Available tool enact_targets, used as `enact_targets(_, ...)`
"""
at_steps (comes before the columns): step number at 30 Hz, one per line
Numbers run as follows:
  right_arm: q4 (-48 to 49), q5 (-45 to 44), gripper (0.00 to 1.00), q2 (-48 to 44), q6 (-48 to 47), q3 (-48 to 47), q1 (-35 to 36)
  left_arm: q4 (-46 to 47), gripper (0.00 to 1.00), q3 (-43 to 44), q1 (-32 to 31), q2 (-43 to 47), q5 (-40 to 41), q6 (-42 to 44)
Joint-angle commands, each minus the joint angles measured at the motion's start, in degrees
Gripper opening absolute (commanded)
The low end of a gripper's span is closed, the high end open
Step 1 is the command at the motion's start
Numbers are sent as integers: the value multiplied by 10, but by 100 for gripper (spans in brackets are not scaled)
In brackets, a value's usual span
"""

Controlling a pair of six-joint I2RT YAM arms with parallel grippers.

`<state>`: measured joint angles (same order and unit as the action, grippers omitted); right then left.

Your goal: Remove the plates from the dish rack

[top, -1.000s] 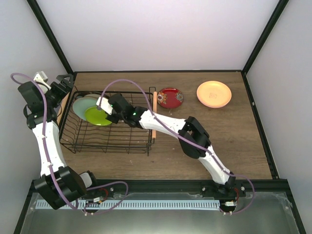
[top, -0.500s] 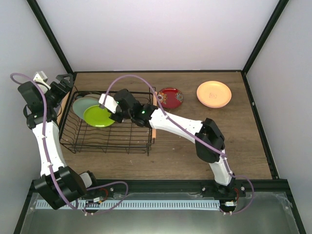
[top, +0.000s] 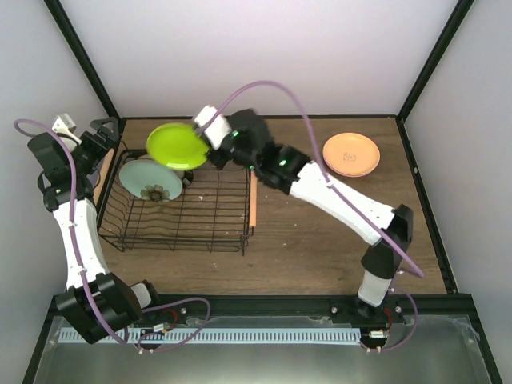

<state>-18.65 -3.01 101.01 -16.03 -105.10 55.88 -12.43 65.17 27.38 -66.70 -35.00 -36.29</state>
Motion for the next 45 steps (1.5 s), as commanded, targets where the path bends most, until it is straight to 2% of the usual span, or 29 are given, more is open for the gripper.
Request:
enact_targets(1,-9,-10,1,-39,94,-26,-123,26,100,19,0,-3,-6,-12)
enact_targets(5,-47,32,1,-32,198,-35,-264,28,100,17,-1,0,-6,-13)
enact_targets(8,-86,103,1,7,269,-43,-355,26,100,14,-2,3,-6,-11)
enact_targets(12,-124,163,1,72,313,-47,-416,23,100,15,-2,8,-5,-10)
enact_targets(27,-127,224,1,244,366,-49,-439,16,100,10,-2,4,-1,-2)
enact_targets(36,-166,267,1,291,369,-41,-443,22,100,10,-2,-6,-6,-1)
enact_targets(45,-200,260,4,319,366,-41,-443,24,100,12,-2,-9,-8,-1)
